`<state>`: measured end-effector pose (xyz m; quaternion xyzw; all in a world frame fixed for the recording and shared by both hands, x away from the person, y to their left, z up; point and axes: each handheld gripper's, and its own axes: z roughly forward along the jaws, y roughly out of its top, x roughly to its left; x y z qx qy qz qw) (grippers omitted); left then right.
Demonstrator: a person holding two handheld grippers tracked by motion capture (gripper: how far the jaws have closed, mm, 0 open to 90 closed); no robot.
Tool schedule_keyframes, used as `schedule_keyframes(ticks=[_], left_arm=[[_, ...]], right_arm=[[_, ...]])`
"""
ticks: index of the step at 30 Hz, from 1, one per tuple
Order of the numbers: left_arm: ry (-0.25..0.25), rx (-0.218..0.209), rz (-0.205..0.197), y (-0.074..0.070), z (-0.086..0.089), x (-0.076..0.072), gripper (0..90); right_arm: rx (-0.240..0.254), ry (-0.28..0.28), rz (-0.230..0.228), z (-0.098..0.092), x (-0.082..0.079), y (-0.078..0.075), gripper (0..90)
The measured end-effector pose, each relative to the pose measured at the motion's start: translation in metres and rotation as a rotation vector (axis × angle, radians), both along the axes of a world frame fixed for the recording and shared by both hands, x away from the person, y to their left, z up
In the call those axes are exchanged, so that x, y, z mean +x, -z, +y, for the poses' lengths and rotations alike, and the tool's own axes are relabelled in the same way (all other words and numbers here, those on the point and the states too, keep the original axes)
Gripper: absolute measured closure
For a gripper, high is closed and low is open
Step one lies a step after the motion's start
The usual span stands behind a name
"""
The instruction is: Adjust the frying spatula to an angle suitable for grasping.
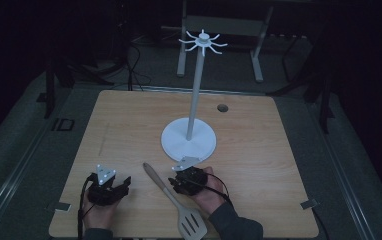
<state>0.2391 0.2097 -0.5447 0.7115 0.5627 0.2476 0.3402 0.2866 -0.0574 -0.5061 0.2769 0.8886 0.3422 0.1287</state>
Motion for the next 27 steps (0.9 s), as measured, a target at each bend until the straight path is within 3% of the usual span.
schedule_keyframes(ticks=[4, 6, 10, 14, 18, 27], left_arm=[[0.001, 0.002, -0.001, 0.000, 0.000, 0.000, 41.3], [0.001, 0.002, -0.001, 0.000, 0.000, 0.000, 41.3], [0.001, 0.004, 0.003, 0.000, 0.001, 0.000, 41.3], [-0.001, 0.003, 0.001, 0.000, 0.001, 0.000, 41.8], [-0.002, 0.004, 0.001, -0.001, 0.001, -0.001, 41.8], [-0.001, 0.005, 0.001, 0.000, 0.000, 0.000, 41.8]], right_arm=[[-0.041, -0.027, 0.026, 0.014, 0.000, 0.009, 61.3], [-0.041, -0.027, 0.026, 0.014, 0.000, 0.009, 61.3], [-0.057, -0.065, 0.070, 0.026, 0.002, 0.020, 61.8], [-0.111, -0.087, 0.099, 0.032, 0.004, 0.030, 63.2], [-0.092, -0.096, 0.143, 0.032, 0.008, 0.031, 67.0], [-0.072, -0.072, 0.184, 0.026, 0.017, 0.027, 70.2]])
